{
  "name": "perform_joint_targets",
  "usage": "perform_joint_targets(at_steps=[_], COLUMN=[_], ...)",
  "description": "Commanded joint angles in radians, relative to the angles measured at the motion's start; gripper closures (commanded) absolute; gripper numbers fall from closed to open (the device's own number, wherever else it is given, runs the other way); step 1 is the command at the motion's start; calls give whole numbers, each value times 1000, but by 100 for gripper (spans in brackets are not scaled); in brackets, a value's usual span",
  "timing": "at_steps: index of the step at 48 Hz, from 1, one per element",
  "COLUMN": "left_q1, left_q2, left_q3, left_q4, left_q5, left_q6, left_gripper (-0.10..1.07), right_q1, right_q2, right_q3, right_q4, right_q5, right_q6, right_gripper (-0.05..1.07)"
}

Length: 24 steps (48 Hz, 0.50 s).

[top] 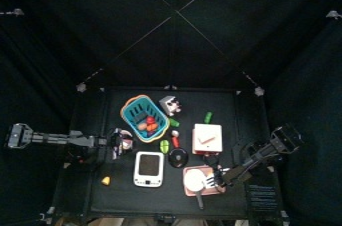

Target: Put banana on plate

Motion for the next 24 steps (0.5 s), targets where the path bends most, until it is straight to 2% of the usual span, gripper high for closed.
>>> perform_joint_targets(at_steps=[1,9,17,24], left_q1=[-5,-31,-87,-147], left_q2=[0,0,0,0], left_q3=[-31,-32,-25,6], left_q4=[2,-20,-144,-198], left_q5=[-11,-37,-137,-156], left_q6=[0,-9,-5,-3], left_gripper=[11,11,11,11], right_q1=[5,0,-2,-3], right_q2=[-3,5,18,46], right_q3=[6,26,31,28], right_q4=[-18,-18,-17,8], right_q5=[0,-12,-14,-15], right_q6=[31,60,89,87], right_gripper=[41,41,41,40])
